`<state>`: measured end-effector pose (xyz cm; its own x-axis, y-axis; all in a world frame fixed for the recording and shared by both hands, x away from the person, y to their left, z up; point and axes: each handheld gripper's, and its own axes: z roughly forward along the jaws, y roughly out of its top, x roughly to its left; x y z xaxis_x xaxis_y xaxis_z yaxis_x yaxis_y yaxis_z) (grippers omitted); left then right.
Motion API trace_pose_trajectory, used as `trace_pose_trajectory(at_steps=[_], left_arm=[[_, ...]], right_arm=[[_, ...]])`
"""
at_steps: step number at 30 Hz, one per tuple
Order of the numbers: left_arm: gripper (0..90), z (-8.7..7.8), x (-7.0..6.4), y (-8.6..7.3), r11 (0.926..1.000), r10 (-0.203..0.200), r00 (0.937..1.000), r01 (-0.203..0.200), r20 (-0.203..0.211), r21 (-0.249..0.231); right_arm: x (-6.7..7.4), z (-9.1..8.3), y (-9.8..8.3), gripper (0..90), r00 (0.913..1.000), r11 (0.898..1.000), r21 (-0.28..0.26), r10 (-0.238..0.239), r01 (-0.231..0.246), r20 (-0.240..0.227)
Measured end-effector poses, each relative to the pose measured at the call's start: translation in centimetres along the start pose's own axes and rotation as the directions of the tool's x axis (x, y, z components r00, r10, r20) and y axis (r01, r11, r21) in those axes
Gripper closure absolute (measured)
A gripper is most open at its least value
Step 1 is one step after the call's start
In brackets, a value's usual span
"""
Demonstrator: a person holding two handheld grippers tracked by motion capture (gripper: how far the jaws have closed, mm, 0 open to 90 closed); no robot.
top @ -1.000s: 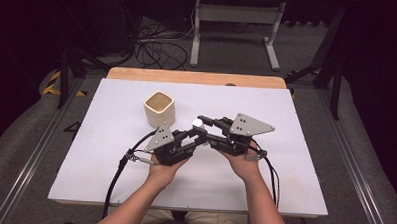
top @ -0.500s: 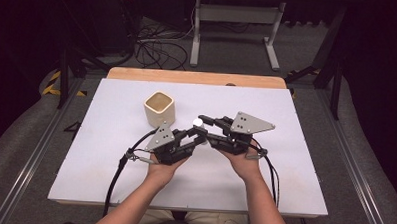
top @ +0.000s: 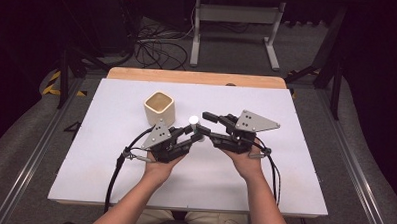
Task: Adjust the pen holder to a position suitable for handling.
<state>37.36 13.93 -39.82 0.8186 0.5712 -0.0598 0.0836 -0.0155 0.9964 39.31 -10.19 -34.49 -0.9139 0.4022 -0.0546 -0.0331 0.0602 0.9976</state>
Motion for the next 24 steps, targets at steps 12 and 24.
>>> trace_pose_trajectory(at_steps=[12,24], left_arm=[[65.6,-0.8,1.0,0.6,0.9998,0.017,0.9994,-0.017,-0.029,-0.006],[65.6,-1.6,2.0,1.5,0.9993,0.036,0.9975,-0.036,-0.061,-0.012]], right_arm=[[-0.6,-0.4,0.0,48.0,0.9995,1.0,0.0,0.028,-0.028,0.016],[-1.2,-0.8,-0.1,36.1,0.9975,0.998,0.048,0.036,-0.039,0.061]])
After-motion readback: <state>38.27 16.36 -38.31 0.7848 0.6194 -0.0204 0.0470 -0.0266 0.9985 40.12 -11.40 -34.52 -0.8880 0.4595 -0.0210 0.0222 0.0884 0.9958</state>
